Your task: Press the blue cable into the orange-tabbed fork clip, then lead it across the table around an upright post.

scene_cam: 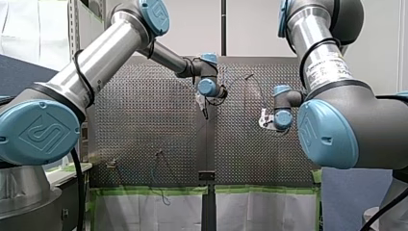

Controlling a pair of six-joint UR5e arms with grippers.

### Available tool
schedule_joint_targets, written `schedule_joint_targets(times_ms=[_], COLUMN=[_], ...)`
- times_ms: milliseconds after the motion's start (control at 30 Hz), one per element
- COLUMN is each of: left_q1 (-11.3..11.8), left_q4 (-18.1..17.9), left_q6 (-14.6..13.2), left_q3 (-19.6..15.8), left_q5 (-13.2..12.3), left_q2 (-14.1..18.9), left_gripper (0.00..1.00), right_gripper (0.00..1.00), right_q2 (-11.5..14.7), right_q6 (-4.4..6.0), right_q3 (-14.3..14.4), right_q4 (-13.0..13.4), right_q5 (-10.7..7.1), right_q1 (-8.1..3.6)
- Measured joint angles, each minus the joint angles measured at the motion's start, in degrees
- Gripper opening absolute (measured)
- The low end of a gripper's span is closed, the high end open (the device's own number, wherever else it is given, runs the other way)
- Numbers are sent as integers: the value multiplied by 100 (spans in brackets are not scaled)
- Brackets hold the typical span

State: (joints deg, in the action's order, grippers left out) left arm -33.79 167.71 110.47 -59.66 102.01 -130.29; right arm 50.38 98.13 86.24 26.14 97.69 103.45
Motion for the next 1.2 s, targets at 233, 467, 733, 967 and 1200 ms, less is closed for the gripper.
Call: schedule_joint_targets(times_ms=[233, 467, 733, 967, 1200], left_q1=[-30, -31, -28, -25, -15], left_q4=[0, -9, -38, -62, -84], left_q6=[0, 1, 1, 1, 1], left_q3=[-1, 0, 0, -1, -2], left_q5=[195, 281, 289, 285, 272], left_q2=[0, 1, 1, 1, 1], left_gripper=[98, 98, 98, 98, 98], right_gripper=[0, 0, 0, 0, 0], right_q2=[-19, -48, -304, -577, -891], right_q6=[16, 92, 139, 168, 172], right_q3=[128, 350, 413, 415, 416], right_q4=[122, 429, 536, 666, 834], right_q5=[-11, -29, -12, 7, 38], right_q1=[-90, -172, -205, -201, -178])
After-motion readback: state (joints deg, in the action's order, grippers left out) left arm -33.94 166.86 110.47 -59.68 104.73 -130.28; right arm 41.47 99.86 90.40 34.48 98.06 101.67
